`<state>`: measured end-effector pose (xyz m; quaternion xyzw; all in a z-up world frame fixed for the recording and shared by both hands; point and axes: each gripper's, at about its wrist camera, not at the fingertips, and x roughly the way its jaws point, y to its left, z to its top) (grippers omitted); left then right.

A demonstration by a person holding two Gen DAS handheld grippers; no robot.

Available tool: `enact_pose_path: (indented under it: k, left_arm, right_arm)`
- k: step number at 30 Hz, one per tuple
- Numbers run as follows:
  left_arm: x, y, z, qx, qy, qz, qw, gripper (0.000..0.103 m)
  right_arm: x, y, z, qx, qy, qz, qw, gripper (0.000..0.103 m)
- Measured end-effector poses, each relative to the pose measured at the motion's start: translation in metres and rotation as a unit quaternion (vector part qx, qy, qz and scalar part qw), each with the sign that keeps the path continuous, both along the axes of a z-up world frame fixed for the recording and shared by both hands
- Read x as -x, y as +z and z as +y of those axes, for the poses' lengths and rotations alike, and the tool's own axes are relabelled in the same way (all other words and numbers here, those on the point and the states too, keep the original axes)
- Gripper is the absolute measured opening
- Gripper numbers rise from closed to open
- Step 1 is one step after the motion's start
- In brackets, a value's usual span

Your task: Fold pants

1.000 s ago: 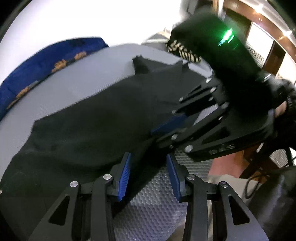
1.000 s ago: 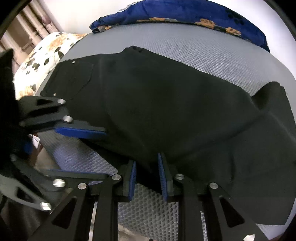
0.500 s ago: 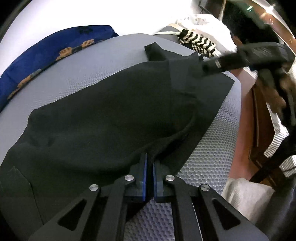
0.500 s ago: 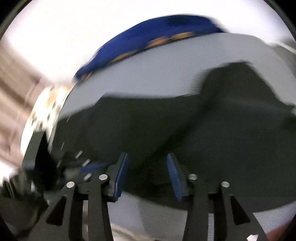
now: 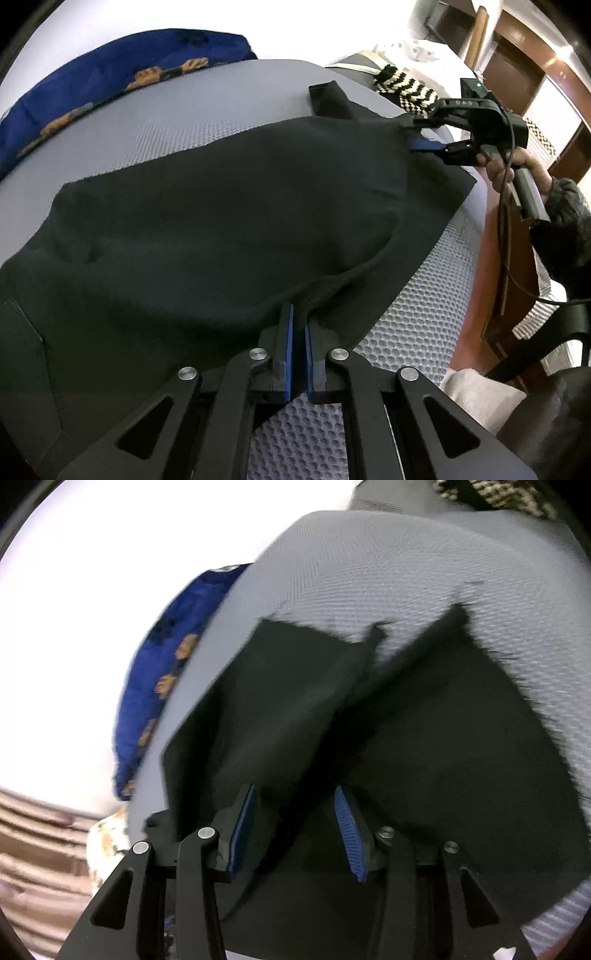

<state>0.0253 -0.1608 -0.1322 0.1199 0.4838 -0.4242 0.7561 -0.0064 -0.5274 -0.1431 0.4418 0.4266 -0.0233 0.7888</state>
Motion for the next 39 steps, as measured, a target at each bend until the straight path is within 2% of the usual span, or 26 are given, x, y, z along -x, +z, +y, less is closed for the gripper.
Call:
enact_pose_path:
  k: [2,4,8,10,12,15,19,22,27,30,32,35,37,39]
  left_arm:
    - [0.001,0.000,-0.001,-0.002,0.001,-0.001,1.0000,0.005]
    - [0.002,-0.001,-0.001,-0.004,0.001,0.000,1.0000,0.005]
    - [0.000,0.000,0.000,-0.002,0.006,0.007,1.0000,0.005]
    - [-0.001,-0.001,0.000,0.000,0.007,0.009,0.9999,0.005]
    - [-0.001,-0.001,0.000,0.001,0.009,0.010,0.9999,0.005]
    - [-0.001,-0.002,0.001,0.003,0.012,0.013,0.9998,0.006]
    - [-0.002,-0.003,0.003,0.007,0.013,0.016,0.9998,0.006]
    - [-0.002,-0.003,0.004,0.010,0.014,0.017,0.9997,0.006]
    - [-0.003,-0.004,0.006,0.014,0.015,0.021,0.9996,0.006]
    - [-0.003,-0.004,0.006,0.017,0.016,0.023,0.9994,0.006]
    - [-0.004,-0.004,0.007,0.022,0.019,0.028,0.9992,0.006]
    - [-0.004,-0.005,0.008,0.027,0.022,0.032,0.9989,0.006]
    - [-0.004,-0.004,0.008,0.027,0.022,0.031,0.9989,0.006]
    - [-0.004,-0.004,0.008,0.027,0.023,0.032,0.9989,0.007]
  right_arm:
    - [-0.006,0.003,-0.002,-0.030,0.003,-0.031,0.999,0.032]
    - [-0.013,0.008,-0.006,-0.029,-0.007,-0.041,0.999,0.028]
    - [-0.027,0.007,-0.024,0.008,-0.031,-0.008,0.999,0.027]
    - [-0.028,0.003,-0.034,0.007,-0.050,0.016,0.999,0.027]
    - [-0.029,0.002,-0.045,0.000,-0.062,0.015,0.998,0.025]
    - [-0.031,0.006,-0.052,0.008,-0.068,0.012,0.998,0.014]
    - [-0.035,0.013,-0.058,0.009,-0.070,0.015,0.997,0.010]
    - [-0.039,0.011,-0.058,-0.016,-0.072,0.027,0.997,0.010]
    - [-0.044,0.021,-0.059,-0.073,-0.070,0.012,0.995,0.008]
    - [-0.053,0.041,-0.061,-0.049,-0.073,-0.004,0.996,0.007]
    - [-0.058,0.046,-0.061,-0.021,-0.079,0.015,0.997,0.007]
    - [-0.065,0.037,-0.062,0.000,-0.080,0.044,0.996,0.005]
    - [-0.066,0.030,-0.064,0.000,-0.084,0.049,0.995,0.005]
    - [-0.067,0.027,-0.065,-0.021,-0.095,0.049,0.994,0.005]
